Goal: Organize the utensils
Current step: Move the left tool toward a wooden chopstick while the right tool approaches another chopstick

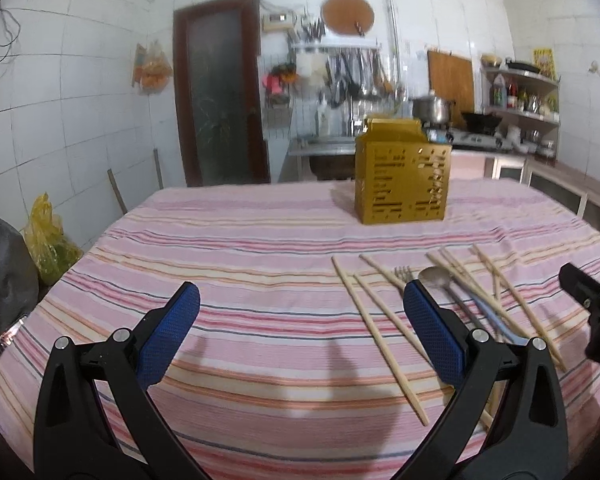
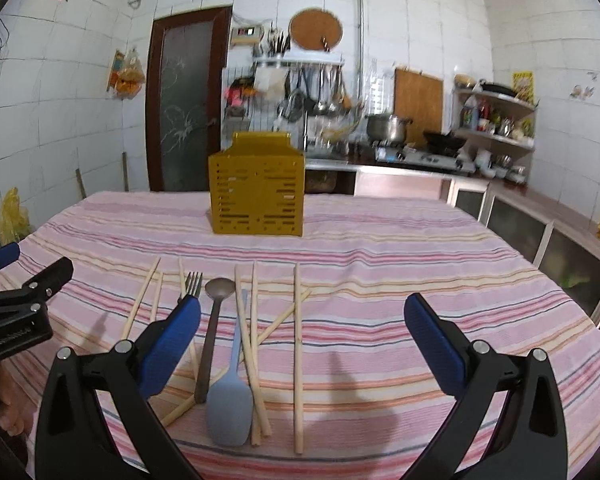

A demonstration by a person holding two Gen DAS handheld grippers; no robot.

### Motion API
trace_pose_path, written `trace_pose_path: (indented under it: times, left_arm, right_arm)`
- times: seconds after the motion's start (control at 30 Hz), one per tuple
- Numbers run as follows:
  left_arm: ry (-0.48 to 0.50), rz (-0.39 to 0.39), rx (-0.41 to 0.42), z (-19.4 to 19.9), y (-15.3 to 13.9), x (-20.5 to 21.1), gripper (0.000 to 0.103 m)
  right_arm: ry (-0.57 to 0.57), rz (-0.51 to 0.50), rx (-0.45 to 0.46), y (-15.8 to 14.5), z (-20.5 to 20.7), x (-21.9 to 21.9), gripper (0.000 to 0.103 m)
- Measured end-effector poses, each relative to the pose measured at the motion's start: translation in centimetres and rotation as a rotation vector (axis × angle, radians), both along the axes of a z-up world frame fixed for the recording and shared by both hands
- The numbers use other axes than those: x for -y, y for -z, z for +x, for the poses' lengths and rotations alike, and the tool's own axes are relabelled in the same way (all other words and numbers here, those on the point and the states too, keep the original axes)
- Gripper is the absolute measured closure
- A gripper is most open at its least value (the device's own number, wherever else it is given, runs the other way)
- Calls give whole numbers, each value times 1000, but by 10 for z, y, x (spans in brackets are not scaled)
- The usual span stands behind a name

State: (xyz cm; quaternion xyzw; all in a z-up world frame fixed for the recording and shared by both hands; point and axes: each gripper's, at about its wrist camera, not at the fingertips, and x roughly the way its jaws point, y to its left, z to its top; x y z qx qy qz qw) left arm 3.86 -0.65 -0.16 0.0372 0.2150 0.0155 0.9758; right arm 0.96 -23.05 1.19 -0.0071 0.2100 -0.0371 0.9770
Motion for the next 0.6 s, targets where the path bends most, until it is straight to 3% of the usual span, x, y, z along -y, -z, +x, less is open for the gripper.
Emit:
trace_pose_path:
  times: [0.1,0.3,0.43,0.6]
  left_arm:
    - [-18,52,-51,22,-5,3,5]
    - [13,13,-151,71,-21,6,5]
    - [14,36,-151,97,-26,18,5]
    - [6,-2,-268,132,-1,23,5]
  right_arm:
    - [13,-26,-23,-9,20,3,4]
    - [-21,8,-226,-17,94,18,4]
    - [-12,6,-306,-5,141,27,4]
    - [19,-35,-350,19,163,30,4]
